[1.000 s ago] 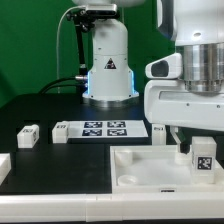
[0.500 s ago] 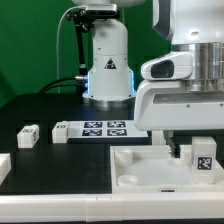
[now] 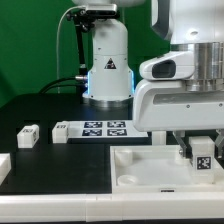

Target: Assemble one leg

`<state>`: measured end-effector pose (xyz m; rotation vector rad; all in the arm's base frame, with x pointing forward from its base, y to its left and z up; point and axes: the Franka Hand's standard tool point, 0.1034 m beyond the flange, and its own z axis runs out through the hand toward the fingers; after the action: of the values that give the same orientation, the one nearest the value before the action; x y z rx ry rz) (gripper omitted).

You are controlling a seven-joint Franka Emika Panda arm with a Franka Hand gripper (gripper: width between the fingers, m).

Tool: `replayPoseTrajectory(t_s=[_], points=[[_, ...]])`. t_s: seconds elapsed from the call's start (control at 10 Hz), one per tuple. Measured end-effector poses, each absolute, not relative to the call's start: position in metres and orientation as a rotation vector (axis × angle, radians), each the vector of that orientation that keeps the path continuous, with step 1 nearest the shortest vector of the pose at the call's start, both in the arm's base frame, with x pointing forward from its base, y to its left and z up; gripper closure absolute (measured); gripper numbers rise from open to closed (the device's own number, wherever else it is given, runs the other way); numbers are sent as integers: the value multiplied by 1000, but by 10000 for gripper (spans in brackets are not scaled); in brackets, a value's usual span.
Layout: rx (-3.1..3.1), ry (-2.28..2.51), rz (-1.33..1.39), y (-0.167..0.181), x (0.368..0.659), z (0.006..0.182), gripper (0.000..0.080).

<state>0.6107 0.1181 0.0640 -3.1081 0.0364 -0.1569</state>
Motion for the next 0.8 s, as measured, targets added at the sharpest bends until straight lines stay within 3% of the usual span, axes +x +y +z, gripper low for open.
replayPoseTrajectory(t_s=[0.1, 0.8], points=[[-3108, 41, -157, 118, 611, 64, 511], [-2734, 1368, -129, 122, 609, 65, 509]])
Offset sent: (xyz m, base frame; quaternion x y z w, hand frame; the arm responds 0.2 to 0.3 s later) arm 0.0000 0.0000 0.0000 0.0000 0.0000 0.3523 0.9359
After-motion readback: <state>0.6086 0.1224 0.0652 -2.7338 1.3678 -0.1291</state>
